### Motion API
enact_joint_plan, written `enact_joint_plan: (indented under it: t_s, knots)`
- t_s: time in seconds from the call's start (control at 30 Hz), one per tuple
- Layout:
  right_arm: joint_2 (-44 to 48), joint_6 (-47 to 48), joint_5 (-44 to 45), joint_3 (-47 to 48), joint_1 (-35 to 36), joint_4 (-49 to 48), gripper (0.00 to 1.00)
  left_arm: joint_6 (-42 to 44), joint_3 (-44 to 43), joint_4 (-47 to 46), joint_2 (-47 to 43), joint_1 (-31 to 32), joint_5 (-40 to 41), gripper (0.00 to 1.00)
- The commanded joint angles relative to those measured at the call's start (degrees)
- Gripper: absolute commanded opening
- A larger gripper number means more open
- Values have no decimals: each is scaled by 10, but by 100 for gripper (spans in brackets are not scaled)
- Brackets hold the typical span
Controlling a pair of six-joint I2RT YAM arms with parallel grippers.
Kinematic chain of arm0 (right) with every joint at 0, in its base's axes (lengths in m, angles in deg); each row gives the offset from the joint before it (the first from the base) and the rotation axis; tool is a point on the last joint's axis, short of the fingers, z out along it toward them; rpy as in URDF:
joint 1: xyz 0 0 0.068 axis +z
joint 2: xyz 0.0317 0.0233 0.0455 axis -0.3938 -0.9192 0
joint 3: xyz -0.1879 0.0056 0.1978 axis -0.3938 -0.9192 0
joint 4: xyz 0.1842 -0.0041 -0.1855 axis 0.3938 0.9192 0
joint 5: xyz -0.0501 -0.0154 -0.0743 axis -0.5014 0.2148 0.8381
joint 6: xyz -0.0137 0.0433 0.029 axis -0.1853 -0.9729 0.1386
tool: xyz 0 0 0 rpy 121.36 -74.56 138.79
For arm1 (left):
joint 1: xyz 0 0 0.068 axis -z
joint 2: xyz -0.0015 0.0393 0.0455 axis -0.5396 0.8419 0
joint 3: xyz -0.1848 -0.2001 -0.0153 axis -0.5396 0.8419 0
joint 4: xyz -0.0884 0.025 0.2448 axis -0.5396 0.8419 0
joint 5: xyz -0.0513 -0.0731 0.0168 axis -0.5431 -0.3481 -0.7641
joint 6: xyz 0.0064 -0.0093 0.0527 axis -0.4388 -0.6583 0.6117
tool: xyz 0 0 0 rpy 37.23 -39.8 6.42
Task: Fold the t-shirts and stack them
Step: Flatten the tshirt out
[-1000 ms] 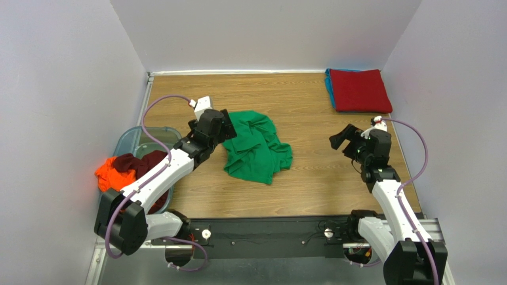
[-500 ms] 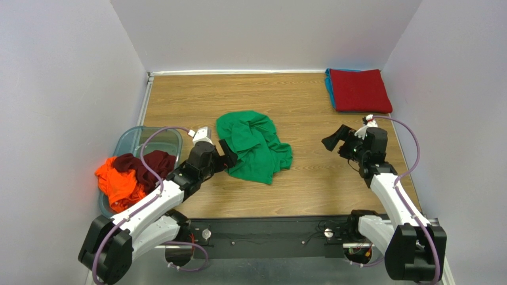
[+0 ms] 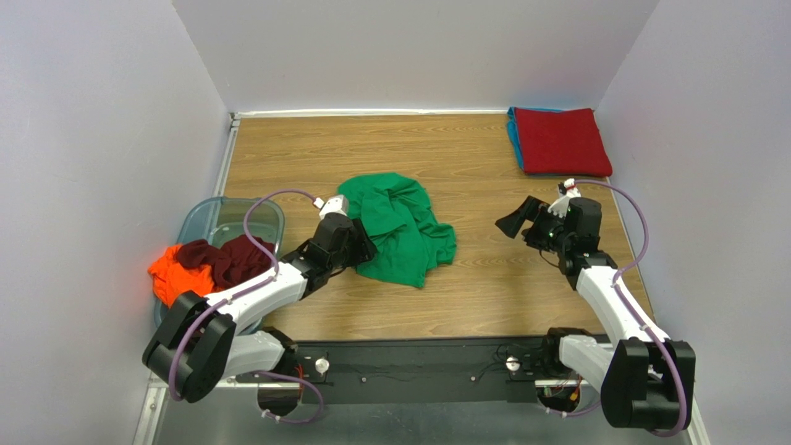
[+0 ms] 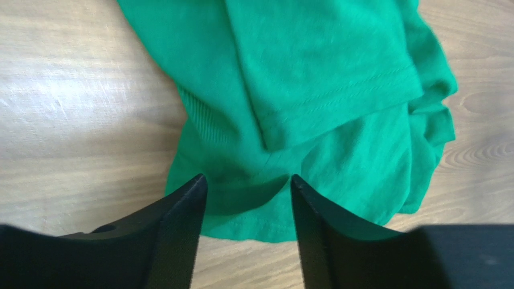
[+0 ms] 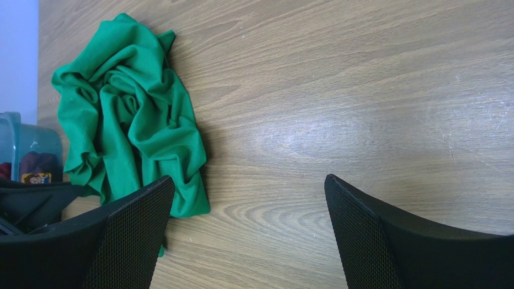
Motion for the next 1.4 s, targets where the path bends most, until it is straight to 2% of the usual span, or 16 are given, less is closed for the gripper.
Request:
enact_joint_plan:
  t_s: [0.0,0.23,0.37,0.47,0.5,0.53,0.63,0.73,0.8,0.9,1.0,1.03,1.07,1.13,1.23,1.37]
  knots:
    - [-5,8,-15,-9,2,-11,100,-1,-21,7,-1,0,54,54]
    - [-12,10,-15,-7,2,-11,100,1,-13,30,-6,-5,95,49]
    - [-14,11,-15,-7,2,-11,100,24,-13,17,8,-6,55,50]
    - [-14,10,-15,-7,2,-11,100,26,-14,0,18,-6,46,32]
    - [-15,11,-15,-7,2,-11,100,27,-15,2,19,-7,46,22]
    - [-16,11,-17,-7,2,-11,100,26,-15,2,18,-6,46,21]
    - [-22,12,-25,-7,3,-11,100,35,-13,-7,11,-6,24,22]
    - [-28,12,-26,-5,7,-11,100,40,-10,-16,13,-6,7,36]
    - [-34,11,-25,-3,12,-11,100,41,-11,-17,27,-6,-1,40]
    - [-35,8,-21,-3,17,-11,100,43,-12,-17,44,-7,2,39]
    - [-34,6,-20,-1,22,-11,100,40,-17,-14,58,-7,8,22]
    - [-35,5,-20,0,24,-11,100,37,-18,-13,56,-7,10,3]
    - [-36,4,-20,2,27,-11,100,33,-19,-8,53,-7,15,0]
    - [-45,4,-11,9,48,-11,99,32,-20,-5,37,-7,20,0]
    - [-72,3,39,33,143,-11,99,29,-18,4,6,-7,28,0]
    - [-139,-5,100,74,223,-31,97,19,-12,27,-36,-7,47,0]
